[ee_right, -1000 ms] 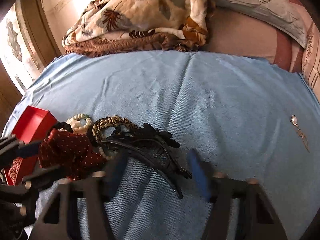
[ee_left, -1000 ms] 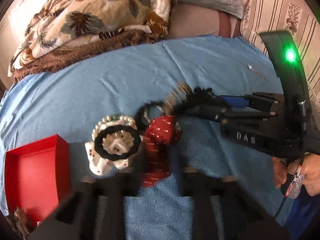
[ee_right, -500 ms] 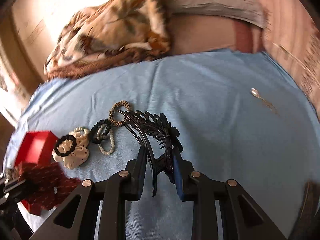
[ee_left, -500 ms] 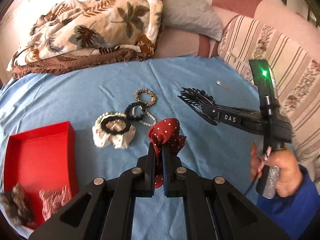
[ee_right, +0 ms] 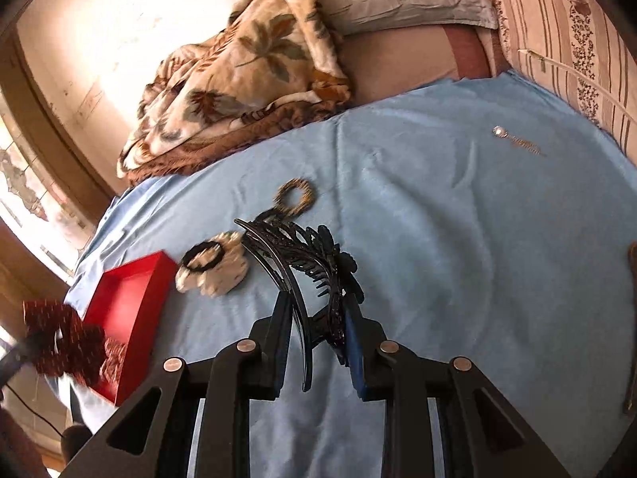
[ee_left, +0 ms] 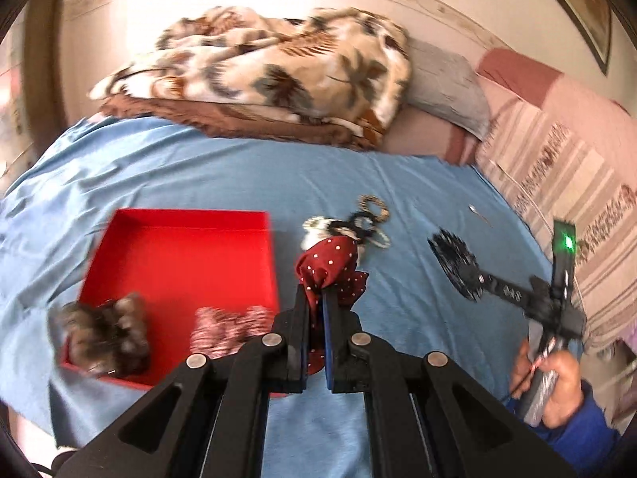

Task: Organize jewelry
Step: 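Place polka-dot scrunchie in red box with left tool while right places claw clip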

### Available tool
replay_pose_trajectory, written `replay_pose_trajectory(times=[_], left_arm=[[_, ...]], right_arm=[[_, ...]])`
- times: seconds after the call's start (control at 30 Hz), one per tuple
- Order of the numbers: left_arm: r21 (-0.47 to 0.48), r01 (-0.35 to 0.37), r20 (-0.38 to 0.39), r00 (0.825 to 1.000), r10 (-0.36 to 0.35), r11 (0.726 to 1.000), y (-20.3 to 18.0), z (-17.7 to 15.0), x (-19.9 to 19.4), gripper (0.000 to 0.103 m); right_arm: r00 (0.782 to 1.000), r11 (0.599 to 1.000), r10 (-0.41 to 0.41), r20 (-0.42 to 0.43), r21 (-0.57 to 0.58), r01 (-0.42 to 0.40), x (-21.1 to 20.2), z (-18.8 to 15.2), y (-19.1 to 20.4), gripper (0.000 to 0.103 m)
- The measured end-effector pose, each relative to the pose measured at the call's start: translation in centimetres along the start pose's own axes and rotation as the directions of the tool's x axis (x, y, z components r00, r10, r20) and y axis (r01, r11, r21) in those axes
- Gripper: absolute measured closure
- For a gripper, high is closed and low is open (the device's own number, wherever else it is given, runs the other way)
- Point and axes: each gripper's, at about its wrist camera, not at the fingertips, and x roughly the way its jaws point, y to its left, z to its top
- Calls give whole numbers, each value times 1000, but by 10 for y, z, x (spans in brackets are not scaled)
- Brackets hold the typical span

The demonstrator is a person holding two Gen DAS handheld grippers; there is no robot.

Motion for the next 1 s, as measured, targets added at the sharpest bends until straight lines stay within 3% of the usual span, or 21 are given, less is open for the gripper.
replay_pose_trajectory(times=[0.27, 0.7, 0.8, 1.0], left_arm=[[-69, -42, 15, 999, 43, 997, 34, -9, -19, 98], [-45, -124, 33, 992, 125, 991, 37, -11, -32, 98], [-39, -132, 42, 990, 134, 990, 45, -2, -27, 97], [-116, -119, 35, 992, 123, 986, 80, 22, 6, 97]], right_arm=[[999, 999, 12, -50, -32, -13, 8, -28, 22, 76], [999, 998, 23, -49, -55, -25, 5, -38, 31, 76], [999, 997, 2, -41, -72, -5, -1, -42, 32, 76], [999, 998, -19, -40, -68, 17, -6, -43, 37, 76]])
